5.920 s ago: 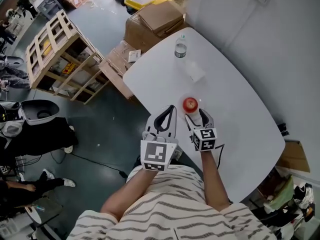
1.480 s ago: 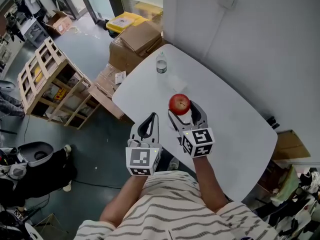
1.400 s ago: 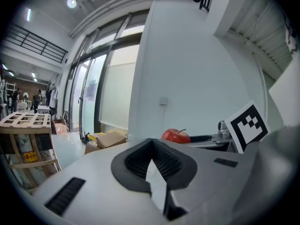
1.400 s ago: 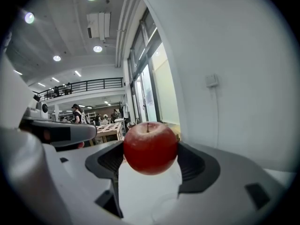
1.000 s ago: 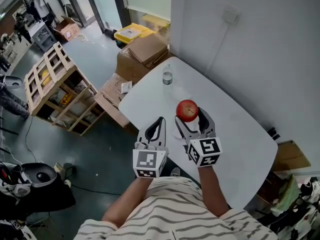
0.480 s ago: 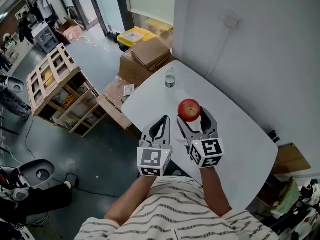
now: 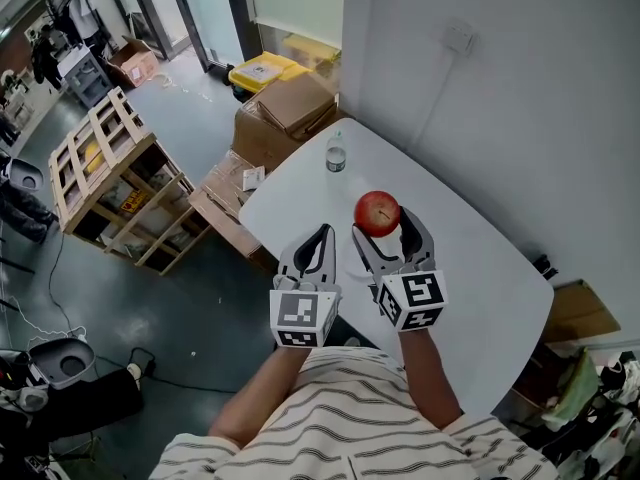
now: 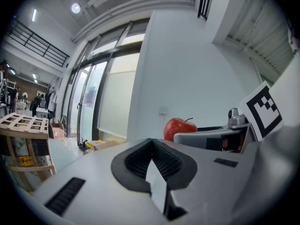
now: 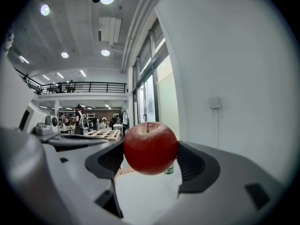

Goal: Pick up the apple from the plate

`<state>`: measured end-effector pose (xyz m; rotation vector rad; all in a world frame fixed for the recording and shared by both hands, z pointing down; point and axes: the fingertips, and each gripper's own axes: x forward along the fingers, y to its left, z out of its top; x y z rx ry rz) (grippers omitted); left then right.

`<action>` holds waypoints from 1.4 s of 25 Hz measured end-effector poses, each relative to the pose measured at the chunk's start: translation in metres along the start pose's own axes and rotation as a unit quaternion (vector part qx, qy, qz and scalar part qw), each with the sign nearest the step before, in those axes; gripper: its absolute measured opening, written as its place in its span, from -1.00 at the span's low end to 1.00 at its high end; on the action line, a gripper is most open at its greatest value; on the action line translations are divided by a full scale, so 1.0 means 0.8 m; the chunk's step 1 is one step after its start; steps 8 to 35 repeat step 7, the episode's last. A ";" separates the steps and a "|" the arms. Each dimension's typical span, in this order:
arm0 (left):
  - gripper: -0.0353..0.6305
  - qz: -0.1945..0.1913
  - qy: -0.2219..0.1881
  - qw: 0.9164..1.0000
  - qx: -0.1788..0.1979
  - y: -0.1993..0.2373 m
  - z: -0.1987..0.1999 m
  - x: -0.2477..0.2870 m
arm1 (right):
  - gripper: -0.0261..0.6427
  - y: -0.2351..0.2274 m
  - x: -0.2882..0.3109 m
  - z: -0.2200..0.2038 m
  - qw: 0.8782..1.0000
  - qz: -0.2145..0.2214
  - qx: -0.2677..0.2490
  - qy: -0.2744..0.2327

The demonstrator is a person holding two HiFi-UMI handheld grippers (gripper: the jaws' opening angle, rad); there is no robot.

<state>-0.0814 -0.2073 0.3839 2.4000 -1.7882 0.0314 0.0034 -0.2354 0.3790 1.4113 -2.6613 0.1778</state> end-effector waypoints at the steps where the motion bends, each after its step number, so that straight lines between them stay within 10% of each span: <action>1: -0.88 0.000 0.000 1.000 0.000 0.000 0.000 0.000 | 0.18 0.001 0.000 0.000 1.000 0.000 0.000 -0.001; 35: -0.88 0.004 -0.002 1.000 0.000 0.004 0.003 -0.002 | 0.18 0.004 0.001 0.004 1.000 0.001 -0.001 -0.004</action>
